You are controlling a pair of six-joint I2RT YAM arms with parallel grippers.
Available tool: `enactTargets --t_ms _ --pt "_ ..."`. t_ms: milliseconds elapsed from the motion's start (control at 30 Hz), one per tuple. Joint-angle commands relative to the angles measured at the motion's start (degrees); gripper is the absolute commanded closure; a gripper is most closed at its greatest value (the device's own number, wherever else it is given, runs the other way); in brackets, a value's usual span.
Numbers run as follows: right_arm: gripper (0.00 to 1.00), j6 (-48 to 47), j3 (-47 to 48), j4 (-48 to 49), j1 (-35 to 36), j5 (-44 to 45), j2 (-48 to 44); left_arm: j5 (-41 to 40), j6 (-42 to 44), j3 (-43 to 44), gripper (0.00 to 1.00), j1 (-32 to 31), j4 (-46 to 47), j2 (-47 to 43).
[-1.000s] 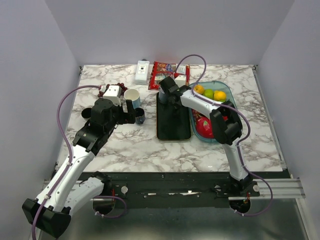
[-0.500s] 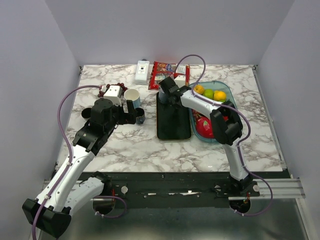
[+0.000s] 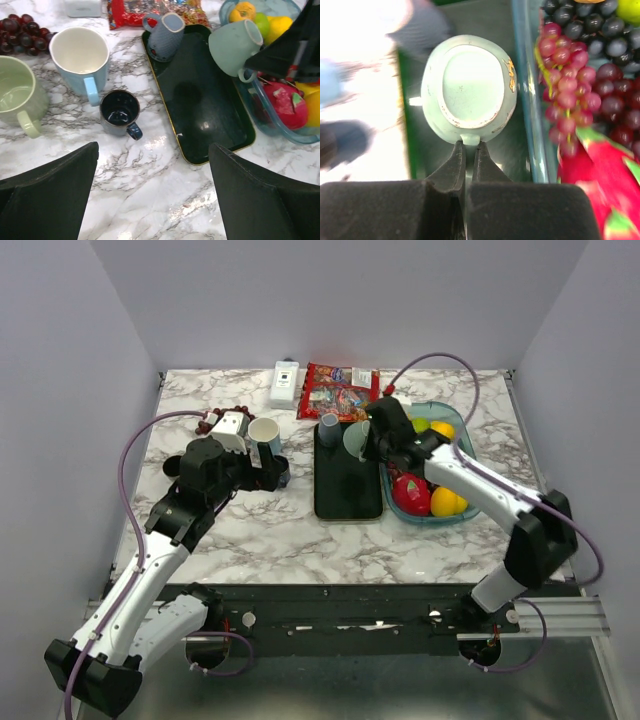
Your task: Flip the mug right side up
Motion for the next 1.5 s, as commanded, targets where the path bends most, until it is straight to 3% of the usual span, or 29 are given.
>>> enactTargets --t_ms 0,133,200,300,367,433,600,733,933,1233,1467 --pt "1.0 1.2 -7.1 8.2 -0.3 -11.7 -13.4 7.3 -2.4 -0.1 0.01 0.3 2.8 -0.9" --pt "1.0 1.9 -13.9 17.1 -0.3 -24.3 -24.2 16.1 -7.2 0.9 0.01 0.2 6.1 -1.6" --pt "1.0 3.6 -17.5 20.8 -0.2 -28.4 -30.1 24.6 -10.2 -0.4 0.01 0.2 9.6 -2.3" --pt "1.0 6.9 -20.6 28.0 -0.2 -35.1 -36.7 38.6 -18.4 -4.1 0.01 -0.2 21.7 -3.4" --pt "1.0 9.9 -23.4 35.3 -0.2 -39.7 -39.0 41.1 -25.7 -6.9 0.01 -2.1 32.6 -4.0" --pt "0.99 12.2 -25.9 41.4 -0.2 -43.7 -41.3 39.3 -28.3 -8.0 0.01 -4.5 38.8 -4.8" --pt "0.99 18.3 -28.3 49.7 0.4 -46.1 -43.6 32.4 -30.4 -7.6 0.01 -14.9 41.7 -3.7" --pt "0.99 21.1 -29.6 55.8 0.6 -46.8 -44.2 23.9 -34.0 -9.2 0.02 -19.7 48.5 -2.8" --pt "0.99 25.1 -30.8 61.3 1.2 -46.8 -43.7 12.7 -31.4 -9.3 0.02 -27.4 54.8 -0.6" --pt "0.99 27.0 -32.7 63.8 3.0 -41.8 -44.8 -4.1 -25.8 -5.2 0.11 -31.7 51.9 2.1" --pt "0.99 25.8 -33.8 62.5 3.2 -39.8 -45.7 -8.5 -26.0 -4.7 0.25 -32.8 53.7 2.9"
